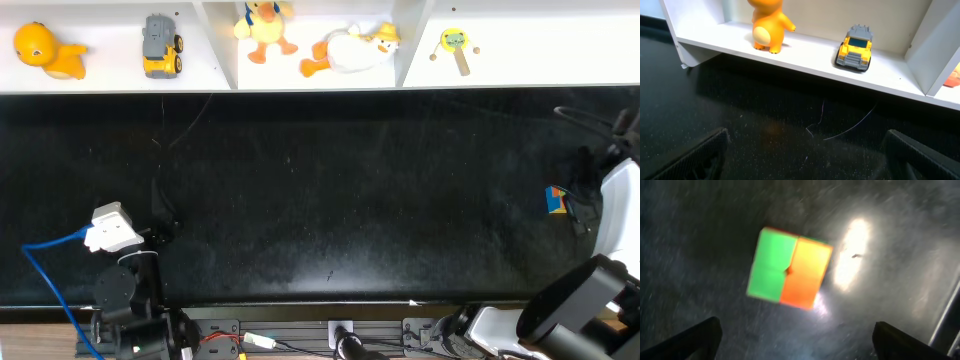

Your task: Store Toys

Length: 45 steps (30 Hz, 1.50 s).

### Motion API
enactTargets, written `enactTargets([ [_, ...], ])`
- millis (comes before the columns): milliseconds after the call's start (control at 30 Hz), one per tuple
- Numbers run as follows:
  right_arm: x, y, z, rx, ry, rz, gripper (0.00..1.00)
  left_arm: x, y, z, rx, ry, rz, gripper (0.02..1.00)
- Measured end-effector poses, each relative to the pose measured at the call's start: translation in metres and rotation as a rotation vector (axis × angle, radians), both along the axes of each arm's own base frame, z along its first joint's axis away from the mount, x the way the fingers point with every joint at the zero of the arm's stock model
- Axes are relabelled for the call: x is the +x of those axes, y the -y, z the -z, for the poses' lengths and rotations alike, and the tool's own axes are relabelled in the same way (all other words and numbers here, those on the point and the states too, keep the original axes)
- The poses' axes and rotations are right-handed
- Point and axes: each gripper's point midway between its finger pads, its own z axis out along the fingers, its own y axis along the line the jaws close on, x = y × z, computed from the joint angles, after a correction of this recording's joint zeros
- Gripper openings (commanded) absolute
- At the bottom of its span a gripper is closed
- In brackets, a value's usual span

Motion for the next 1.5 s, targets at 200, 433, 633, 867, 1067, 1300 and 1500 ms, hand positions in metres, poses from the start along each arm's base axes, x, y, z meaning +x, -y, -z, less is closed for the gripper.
enactTargets([
  [200, -0.006, 0.019, -0.001, -0.028, 0.009, 0.023, 0.998, 0.0, 0.0, 0.0, 0.0, 0.0, 0.0, 0.996],
  [433, -0.003, 0.027, 0.02, -0.022, -0.032, 0.008, 0.993, 0.0, 0.0, 0.0, 0.0, 0.0, 0.0, 0.996],
  [633, 0.005, 0.033, 0.038, -0.014, -0.043, 0.001, 0.996, 0.0, 0.0, 0.0, 0.0, 0.0, 0.0, 0.998],
  [867, 0.008, 0.035, 0.048, -0.008, -0.051, -0.001, 0.998, 0.0, 0.0, 0.0, 0.0, 0.0, 0.0, 0.998],
  [1067, 0.006, 0.033, 0.065, 0.021, -0.089, -0.004, 0.963, 0.0, 0.0, 0.0, 0.0, 0.0, 0.0, 0.998],
  [1300, 0.009, 0.034, 0.068, 0.018, -0.087, -0.014, 0.807, 0.0, 0.0, 0.0, 0.0, 0.0, 0.0, 0.998],
  [1500, 0.012, 0.033, 0.068, 0.014, -0.082, -0.023, 0.63, 0.0, 0.0, 0.0, 0.0, 0.0, 0.0, 0.998],
])
